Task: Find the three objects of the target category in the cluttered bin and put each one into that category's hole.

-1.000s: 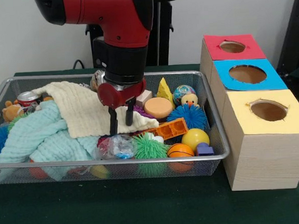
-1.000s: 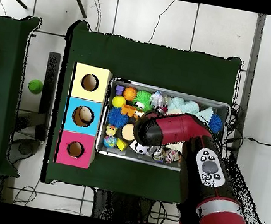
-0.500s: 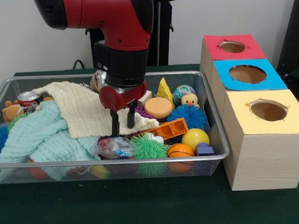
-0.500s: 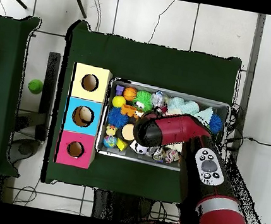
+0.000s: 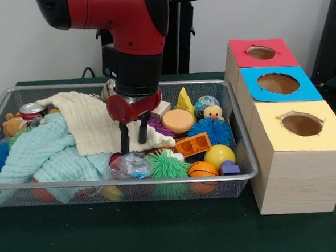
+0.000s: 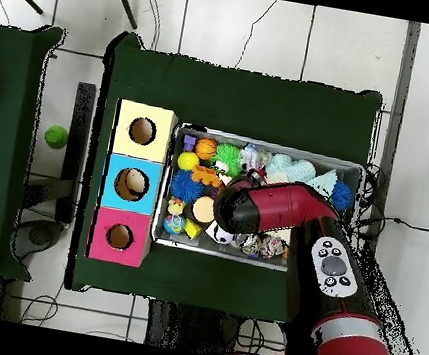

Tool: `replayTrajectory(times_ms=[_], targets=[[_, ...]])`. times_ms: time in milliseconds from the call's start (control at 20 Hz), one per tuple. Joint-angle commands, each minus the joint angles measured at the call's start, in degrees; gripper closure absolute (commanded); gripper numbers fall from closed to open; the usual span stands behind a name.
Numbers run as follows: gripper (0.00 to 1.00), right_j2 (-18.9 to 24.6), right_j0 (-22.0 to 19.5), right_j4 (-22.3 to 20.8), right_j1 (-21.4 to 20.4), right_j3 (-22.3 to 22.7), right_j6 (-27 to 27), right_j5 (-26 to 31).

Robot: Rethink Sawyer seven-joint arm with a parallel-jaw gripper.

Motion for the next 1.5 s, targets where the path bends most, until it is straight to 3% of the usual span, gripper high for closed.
replayTrajectory(times_ms=[50, 450, 1500], targets=[[0.0, 0.7, -0.1, -0.6, -1.2, -0.2, 5.1, -1.4], [0.0, 1.9, -0.4, 1.0, -4.2, 1.7, 4.4, 0.8], [0.0, 3.2, -1.7, 0.9, -0.4, 1.6, 5.8, -3.0]])
